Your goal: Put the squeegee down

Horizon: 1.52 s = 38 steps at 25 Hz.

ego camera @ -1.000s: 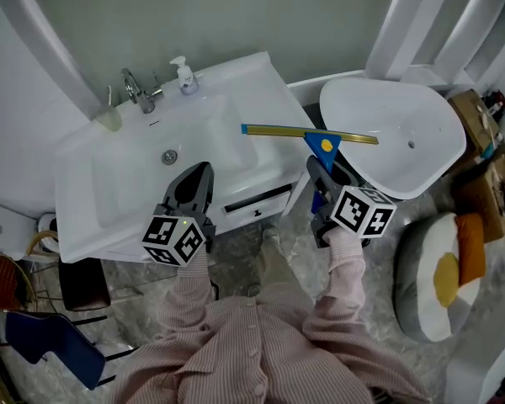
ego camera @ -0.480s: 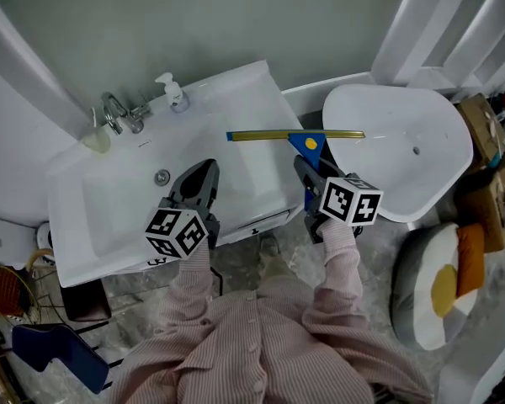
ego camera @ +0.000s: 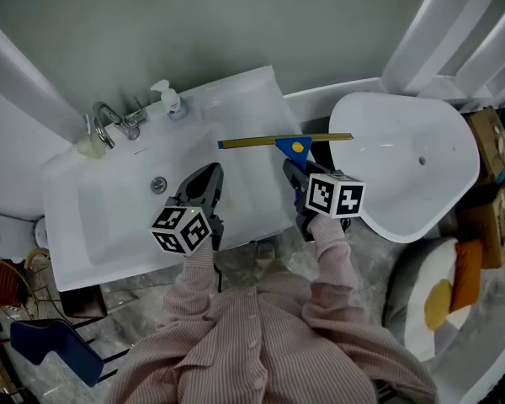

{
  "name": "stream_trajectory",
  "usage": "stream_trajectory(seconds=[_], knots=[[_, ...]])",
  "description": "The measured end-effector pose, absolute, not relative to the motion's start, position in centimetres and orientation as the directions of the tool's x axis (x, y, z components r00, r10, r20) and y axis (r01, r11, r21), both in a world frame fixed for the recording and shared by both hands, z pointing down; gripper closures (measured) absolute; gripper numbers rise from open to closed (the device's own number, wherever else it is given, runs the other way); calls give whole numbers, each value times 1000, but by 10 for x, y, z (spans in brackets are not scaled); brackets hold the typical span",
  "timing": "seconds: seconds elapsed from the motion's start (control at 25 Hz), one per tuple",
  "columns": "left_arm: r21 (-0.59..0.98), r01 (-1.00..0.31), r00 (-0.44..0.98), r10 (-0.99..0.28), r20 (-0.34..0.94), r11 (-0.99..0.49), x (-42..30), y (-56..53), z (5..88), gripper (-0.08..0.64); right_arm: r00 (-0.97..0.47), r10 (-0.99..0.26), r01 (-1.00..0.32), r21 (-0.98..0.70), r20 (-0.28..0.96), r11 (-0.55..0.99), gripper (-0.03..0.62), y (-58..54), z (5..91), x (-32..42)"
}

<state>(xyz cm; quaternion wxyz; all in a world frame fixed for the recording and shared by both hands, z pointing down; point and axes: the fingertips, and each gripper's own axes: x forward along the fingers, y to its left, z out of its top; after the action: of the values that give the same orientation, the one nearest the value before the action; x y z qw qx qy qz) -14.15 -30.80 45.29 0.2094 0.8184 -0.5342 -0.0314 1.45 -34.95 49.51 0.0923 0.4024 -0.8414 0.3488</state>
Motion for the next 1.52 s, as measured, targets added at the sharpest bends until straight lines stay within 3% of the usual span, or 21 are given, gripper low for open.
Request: stream_trajectory(seconds=[0.64, 1.52], knots=[[436, -860, 402, -877, 264, -264, -134, -335, 498, 561, -617, -534, -787, -460, 578, 412, 471, -376, 553, -4], [525, -811, 485, -799, 356, -259, -117, -340, 549, 561, -455, -488, -879, -285, 745, 383, 471, -369, 614, -5]])
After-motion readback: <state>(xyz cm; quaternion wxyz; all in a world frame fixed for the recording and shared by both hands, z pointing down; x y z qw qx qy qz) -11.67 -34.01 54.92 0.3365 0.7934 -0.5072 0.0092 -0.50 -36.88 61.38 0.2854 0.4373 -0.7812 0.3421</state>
